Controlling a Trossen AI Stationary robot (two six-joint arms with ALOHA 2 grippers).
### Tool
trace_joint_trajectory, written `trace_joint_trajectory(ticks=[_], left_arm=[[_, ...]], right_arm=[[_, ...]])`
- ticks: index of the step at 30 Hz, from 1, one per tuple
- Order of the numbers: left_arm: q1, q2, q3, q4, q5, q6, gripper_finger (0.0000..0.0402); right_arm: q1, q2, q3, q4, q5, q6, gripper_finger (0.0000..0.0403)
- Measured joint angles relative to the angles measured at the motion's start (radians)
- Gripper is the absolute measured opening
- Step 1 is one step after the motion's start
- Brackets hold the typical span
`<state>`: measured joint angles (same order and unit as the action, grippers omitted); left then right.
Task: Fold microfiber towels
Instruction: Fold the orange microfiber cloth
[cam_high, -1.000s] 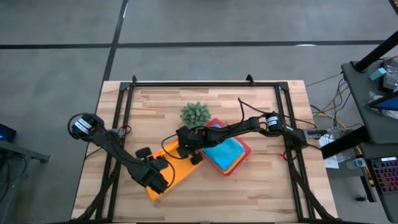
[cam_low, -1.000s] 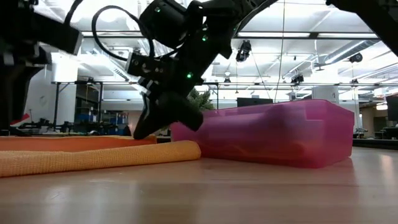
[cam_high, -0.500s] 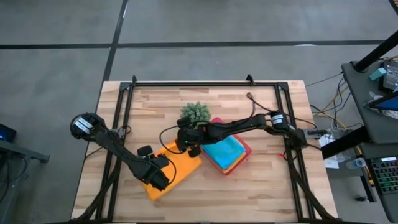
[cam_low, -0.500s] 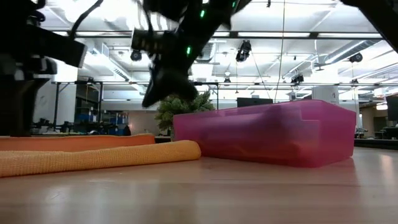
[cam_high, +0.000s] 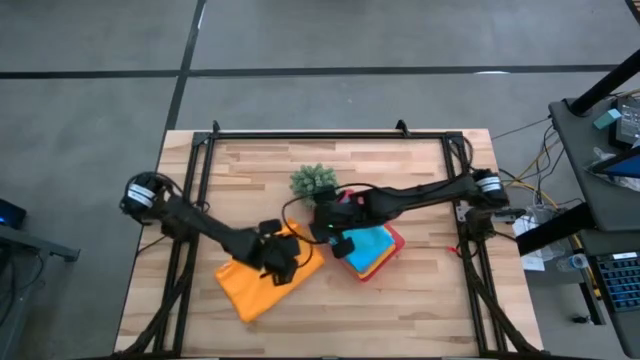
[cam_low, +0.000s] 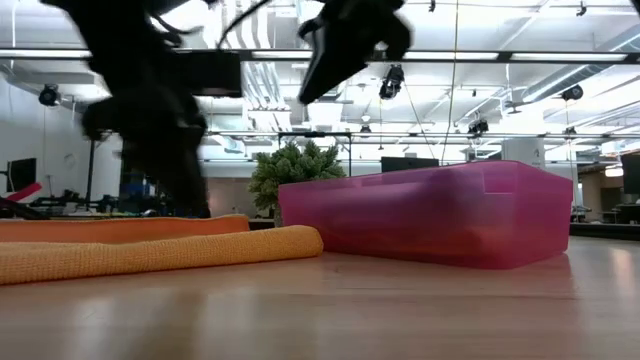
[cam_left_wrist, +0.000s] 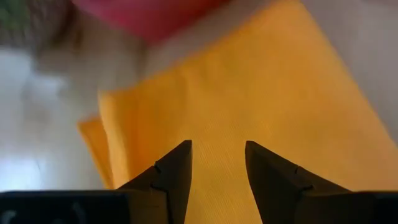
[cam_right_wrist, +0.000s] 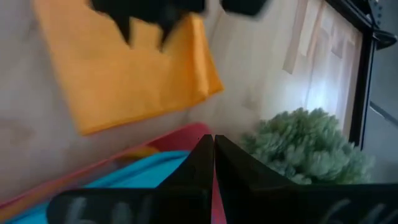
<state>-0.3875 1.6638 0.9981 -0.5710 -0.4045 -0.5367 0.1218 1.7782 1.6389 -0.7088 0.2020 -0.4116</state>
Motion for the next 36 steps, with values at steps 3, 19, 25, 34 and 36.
trace_joint_trajectory(ticks=[3,19,25,34,36], left_arm=[[0.064,0.0,-0.021,0.082,-0.003,0.103,0.0134],[0.248,-0.025,-0.074,0.097,-0.024,0.282,0.0134],[0.263,-0.025,-0.074,-0.015,-0.085,0.282,0.0134],[0.261,-0.044,-0.05,-0.023,-0.108,0.286,0.0134],[0.261,-0.062,-0.045,-0.019,-0.107,0.286,0.0134]], right_arm=[[0.029,-0.066,-0.065,0.014,-0.001,0.046,0.0008],[0.111,-0.189,-0.269,0.15,0.008,0.159,0.0009],[0.112,-0.189,-0.335,0.263,0.006,0.198,0.0009],[0.112,-0.087,-0.396,0.393,-0.004,0.252,0.0009],[0.112,-0.054,-0.389,0.386,-0.003,0.257,0.0009]])
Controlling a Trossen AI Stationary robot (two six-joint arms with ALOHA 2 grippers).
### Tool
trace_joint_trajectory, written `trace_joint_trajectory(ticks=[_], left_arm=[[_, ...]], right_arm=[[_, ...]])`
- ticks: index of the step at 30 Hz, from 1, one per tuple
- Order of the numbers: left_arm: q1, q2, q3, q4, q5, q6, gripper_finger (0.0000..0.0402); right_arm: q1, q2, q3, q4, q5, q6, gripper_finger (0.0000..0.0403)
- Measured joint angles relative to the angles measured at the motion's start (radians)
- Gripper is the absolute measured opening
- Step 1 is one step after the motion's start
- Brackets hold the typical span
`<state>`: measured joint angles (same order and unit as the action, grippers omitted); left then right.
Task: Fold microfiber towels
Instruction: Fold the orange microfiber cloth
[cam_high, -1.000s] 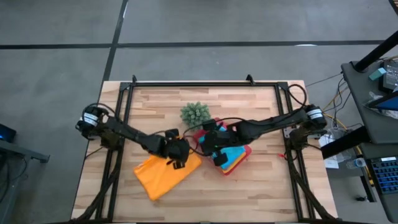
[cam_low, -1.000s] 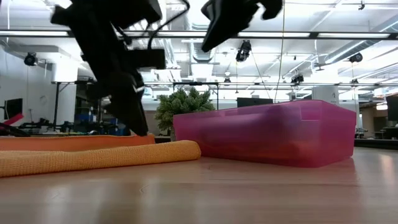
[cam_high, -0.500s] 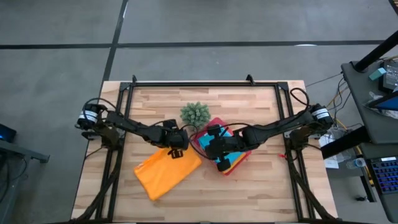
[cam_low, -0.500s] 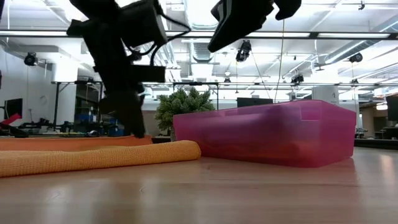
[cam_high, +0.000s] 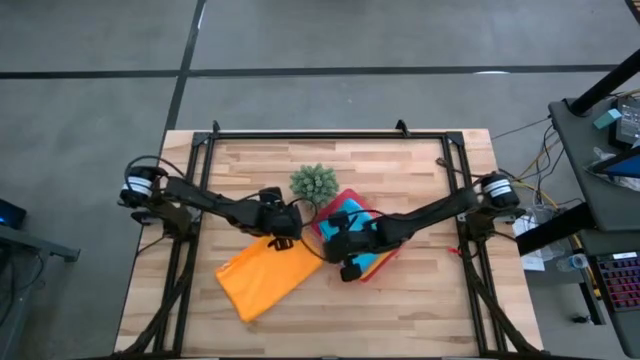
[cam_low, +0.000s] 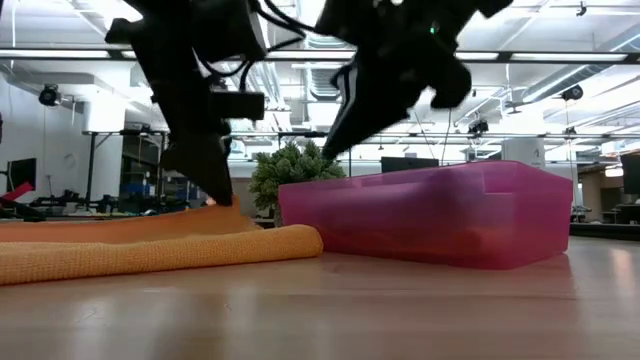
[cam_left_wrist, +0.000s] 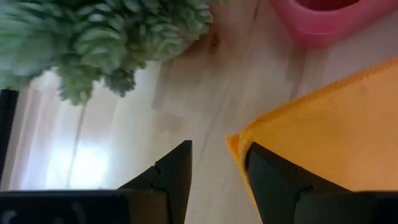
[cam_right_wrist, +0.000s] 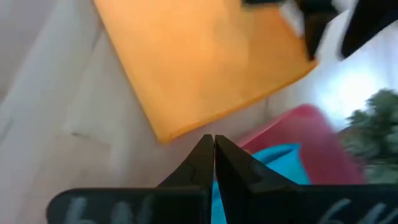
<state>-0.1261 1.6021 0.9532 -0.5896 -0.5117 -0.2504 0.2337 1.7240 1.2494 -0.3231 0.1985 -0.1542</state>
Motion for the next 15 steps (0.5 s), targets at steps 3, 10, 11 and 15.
trace_joint_trajectory(ticks=[3,10,11,15], left_arm=[[-0.002,-0.034,0.002,-0.003,0.001,-0.001,0.0134],[-0.039,-0.12,0.002,0.003,0.003,-0.009,0.0134],[-0.042,-0.127,0.002,0.003,0.004,-0.017,0.0134],[-0.045,-0.135,0.0,0.005,0.006,-0.055,0.0134]], right_arm=[[0.002,0.037,0.011,-0.019,0.0,0.0,0.0009],[0.007,0.062,0.031,-0.043,0.0,0.0,0.0009],[0.007,0.062,0.031,-0.043,0.0,0.0,0.0009],[0.007,0.061,0.032,-0.043,0.0,-0.001,0.0009]])
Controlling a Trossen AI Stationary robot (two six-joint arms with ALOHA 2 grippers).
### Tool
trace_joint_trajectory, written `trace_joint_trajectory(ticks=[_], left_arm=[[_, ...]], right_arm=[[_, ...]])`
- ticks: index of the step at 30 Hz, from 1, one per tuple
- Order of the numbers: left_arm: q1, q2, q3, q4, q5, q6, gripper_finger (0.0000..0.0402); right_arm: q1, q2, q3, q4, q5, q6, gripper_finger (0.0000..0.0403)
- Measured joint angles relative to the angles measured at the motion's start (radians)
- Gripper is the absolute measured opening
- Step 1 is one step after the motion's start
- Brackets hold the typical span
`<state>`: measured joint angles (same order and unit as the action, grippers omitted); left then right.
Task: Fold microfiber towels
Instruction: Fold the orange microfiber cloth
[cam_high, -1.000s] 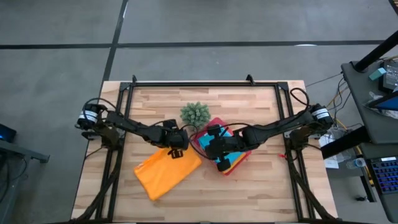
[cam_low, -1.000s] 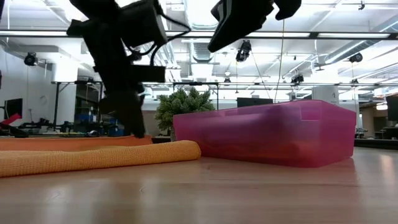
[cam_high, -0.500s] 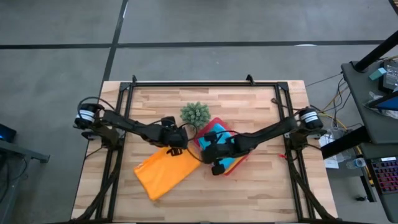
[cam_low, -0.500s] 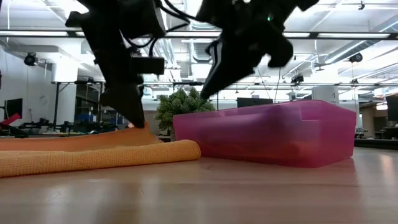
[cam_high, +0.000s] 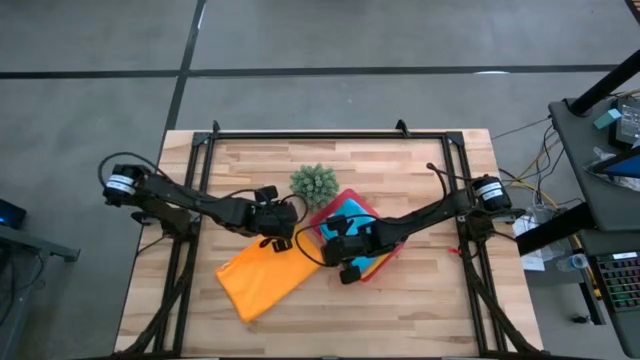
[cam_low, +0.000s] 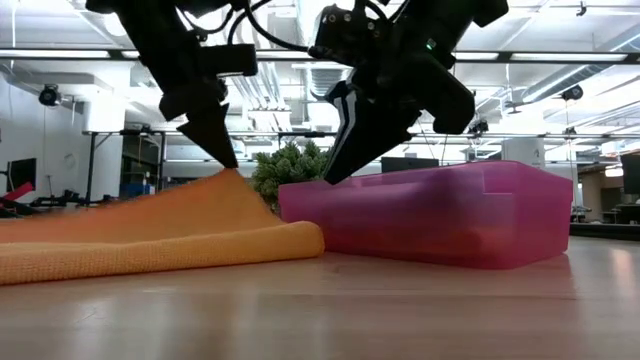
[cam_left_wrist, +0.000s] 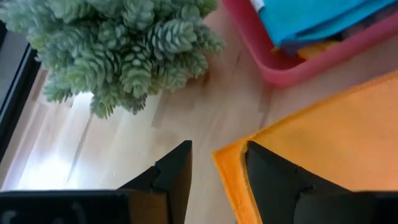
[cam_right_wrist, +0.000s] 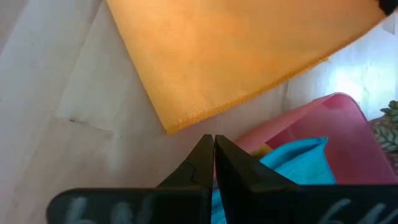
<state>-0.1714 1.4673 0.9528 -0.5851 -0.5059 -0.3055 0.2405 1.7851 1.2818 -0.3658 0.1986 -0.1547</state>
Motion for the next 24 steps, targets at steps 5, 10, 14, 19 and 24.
trace_joint_trajectory(ticks=[5,10,14,19,24], left_arm=[[0.0,0.003,-0.011,-0.004,0.002,-0.003,0.0134],[0.0,0.003,-0.012,0.0,0.003,-0.003,0.0143],[-0.014,0.003,-0.012,0.001,0.025,-0.03,0.0152],[-0.059,0.003,-0.012,0.001,0.189,-0.123,0.0153],[-0.151,0.003,-0.011,0.001,0.292,-0.322,0.0152]], right_arm=[[0.004,-0.001,0.001,0.004,0.003,0.004,0.0009],[0.008,-0.001,0.001,0.003,0.003,0.005,0.0009],[0.017,-0.003,0.001,-0.001,0.004,0.0,0.0009],[0.033,-0.014,0.001,-0.002,0.004,-0.018,0.0009],[0.046,-0.035,0.001,-0.001,0.004,-0.022,0.0009]])
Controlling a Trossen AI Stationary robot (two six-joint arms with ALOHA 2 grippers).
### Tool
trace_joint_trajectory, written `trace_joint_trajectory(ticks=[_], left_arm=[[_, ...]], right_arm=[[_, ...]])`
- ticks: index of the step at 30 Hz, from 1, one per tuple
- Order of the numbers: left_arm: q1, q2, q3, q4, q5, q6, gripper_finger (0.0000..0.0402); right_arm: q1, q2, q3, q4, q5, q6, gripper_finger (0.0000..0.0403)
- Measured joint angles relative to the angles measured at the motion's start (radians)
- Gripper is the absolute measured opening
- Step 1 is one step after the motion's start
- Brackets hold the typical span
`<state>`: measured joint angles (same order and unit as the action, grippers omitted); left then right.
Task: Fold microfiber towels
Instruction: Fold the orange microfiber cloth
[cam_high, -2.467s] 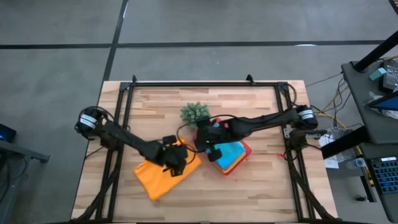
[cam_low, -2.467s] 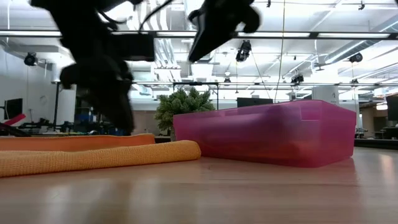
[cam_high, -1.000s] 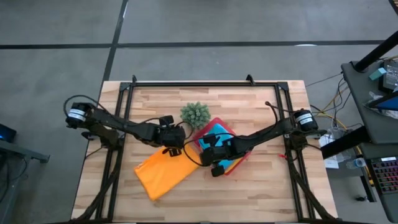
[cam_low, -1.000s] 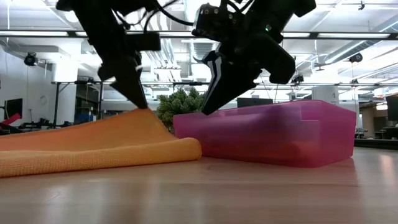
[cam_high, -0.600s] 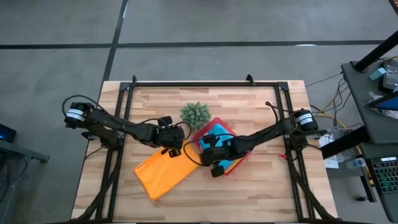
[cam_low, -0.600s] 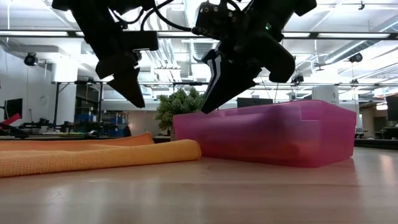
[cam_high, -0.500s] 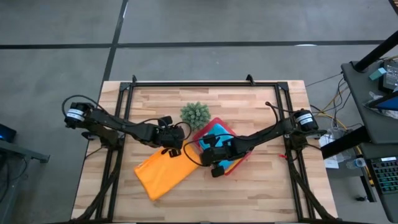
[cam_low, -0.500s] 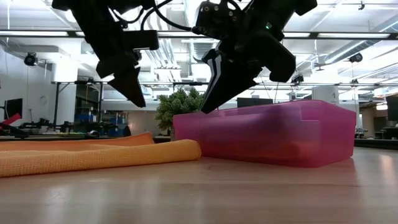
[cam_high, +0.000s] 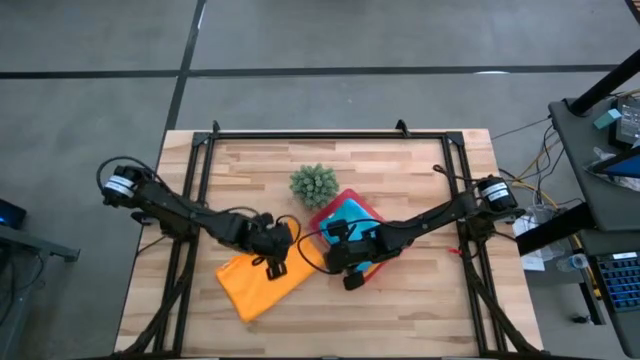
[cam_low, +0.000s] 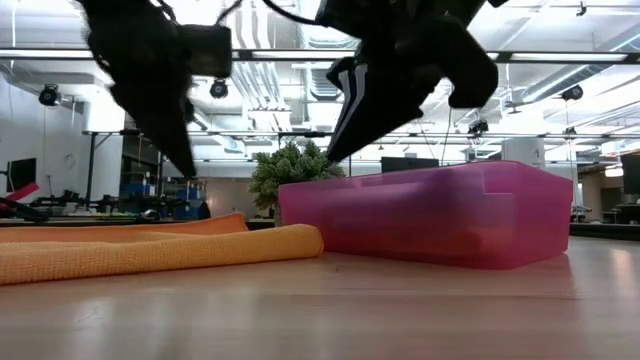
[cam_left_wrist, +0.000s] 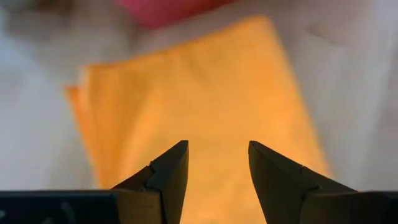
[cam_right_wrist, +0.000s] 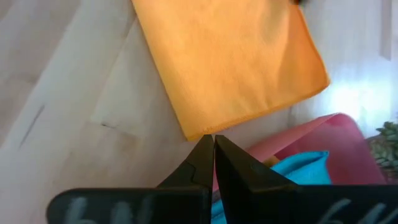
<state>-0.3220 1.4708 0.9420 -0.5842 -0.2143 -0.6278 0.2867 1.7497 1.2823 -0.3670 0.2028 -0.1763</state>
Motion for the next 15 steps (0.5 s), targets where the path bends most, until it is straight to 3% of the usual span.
trace_joint_trajectory(ticks=[3,9,15], left_arm=[[-0.07,0.0,0.009,0.032,-0.01,-0.097,0.0152],[-0.161,0.017,0.011,0.229,-0.141,-0.152,0.0152],[-0.243,0.092,0.008,0.225,0.005,-0.255,0.0152]], right_arm=[[0.009,-0.014,0.0,0.004,0.005,0.001,0.0009],[0.032,-0.022,-0.003,0.006,0.008,0.005,0.0009],[0.061,-0.023,-0.006,0.005,0.01,0.028,0.0009]])
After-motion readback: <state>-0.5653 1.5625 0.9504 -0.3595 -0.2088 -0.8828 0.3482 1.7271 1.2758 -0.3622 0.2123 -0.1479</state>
